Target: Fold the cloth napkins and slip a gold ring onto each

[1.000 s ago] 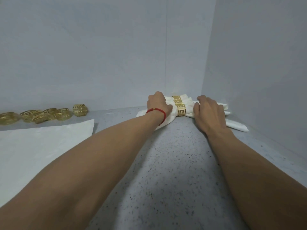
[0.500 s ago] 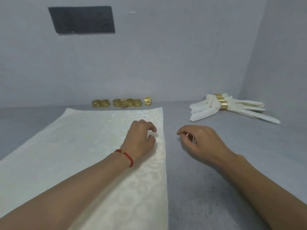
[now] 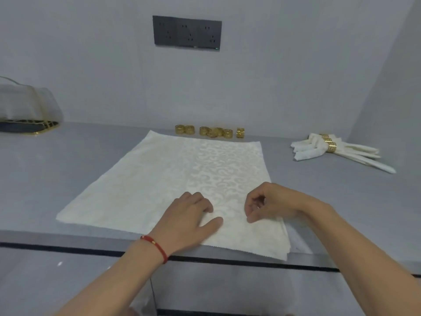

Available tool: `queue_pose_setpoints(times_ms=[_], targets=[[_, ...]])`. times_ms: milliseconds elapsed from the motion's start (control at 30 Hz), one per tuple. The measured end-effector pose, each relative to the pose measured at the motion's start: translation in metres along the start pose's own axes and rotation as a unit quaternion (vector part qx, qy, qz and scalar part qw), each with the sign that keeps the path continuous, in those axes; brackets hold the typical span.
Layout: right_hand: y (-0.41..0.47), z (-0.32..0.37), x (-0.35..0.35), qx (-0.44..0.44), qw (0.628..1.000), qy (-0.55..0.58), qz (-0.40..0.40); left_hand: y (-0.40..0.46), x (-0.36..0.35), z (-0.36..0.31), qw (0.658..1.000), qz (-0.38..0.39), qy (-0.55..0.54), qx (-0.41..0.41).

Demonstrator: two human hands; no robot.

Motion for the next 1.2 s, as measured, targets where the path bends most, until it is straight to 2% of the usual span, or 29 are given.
queue_pose_setpoints(times_ms=[133,167,267,333,367,433,500,567,667,733,833,900,1033,1200], targets=[[0.005,-0.002,0.000,-0.008,0.999,0.006,0.035,0.001,-0.002,-0.006,0.998,0.021,0.056,0.009],[0.008,-0.001,0.005,-0.002,1.000,-0.002,0.014,0.002,-0.001,-0.007,0.998,0.030,0.057,0.015],[0.016,0.009,0.031,0.019,0.984,-0.013,-0.176,0.004,0.003,0.001,0.997,0.061,0.044,0.023],[0.015,0.014,0.040,0.031,0.965,-0.018,-0.261,0.006,0.012,0.006,0.999,0.038,0.016,0.026],[0.014,0.015,0.040,0.036,0.965,-0.036,-0.256,0.008,0.019,0.011,0.999,0.006,-0.029,0.040],[0.013,-0.002,0.034,0.016,0.986,-0.048,-0.162,0.011,0.029,0.021,0.988,-0.039,-0.122,0.081],[0.014,-0.029,0.029,-0.014,0.993,-0.068,-0.097,0.014,0.034,0.024,0.982,-0.039,-0.154,0.099],[0.023,-0.046,0.028,-0.018,0.987,-0.093,-0.132,0.016,0.034,0.025,0.982,-0.033,-0.162,0.095],[0.034,-0.050,0.035,-0.005,0.967,-0.052,-0.249,0.019,0.036,0.027,0.982,-0.039,-0.161,0.084],[0.027,-0.052,0.044,-0.010,0.959,-0.032,-0.283,0.022,0.040,0.024,0.987,-0.040,-0.140,0.063],[0.001,-0.058,0.046,-0.014,0.963,-0.116,-0.241,0.029,0.048,0.014,0.992,-0.037,-0.120,0.022],[-0.029,-0.065,0.039,-0.025,0.966,-0.172,-0.191,0.031,0.044,0.001,0.990,0.005,-0.140,0.005],[-0.088,-0.057,0.026,-0.051,0.983,-0.112,-0.137,0.024,0.026,-0.014,0.984,0.098,-0.146,0.007],[-0.100,-0.009,0.019,-0.017,0.984,-0.035,-0.172,-0.001,0.045,-0.007,0.973,0.116,-0.186,0.076]])
Point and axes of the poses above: each hand's wrist, its own y-axis towards the middle knuckle, its own x-axis out of the back of the hand, z = x × y, the point moved 8 cm from there along y, towards the middle knuckle, and after that the axes turned 14 degrees about -y, right-handed, at the moved point
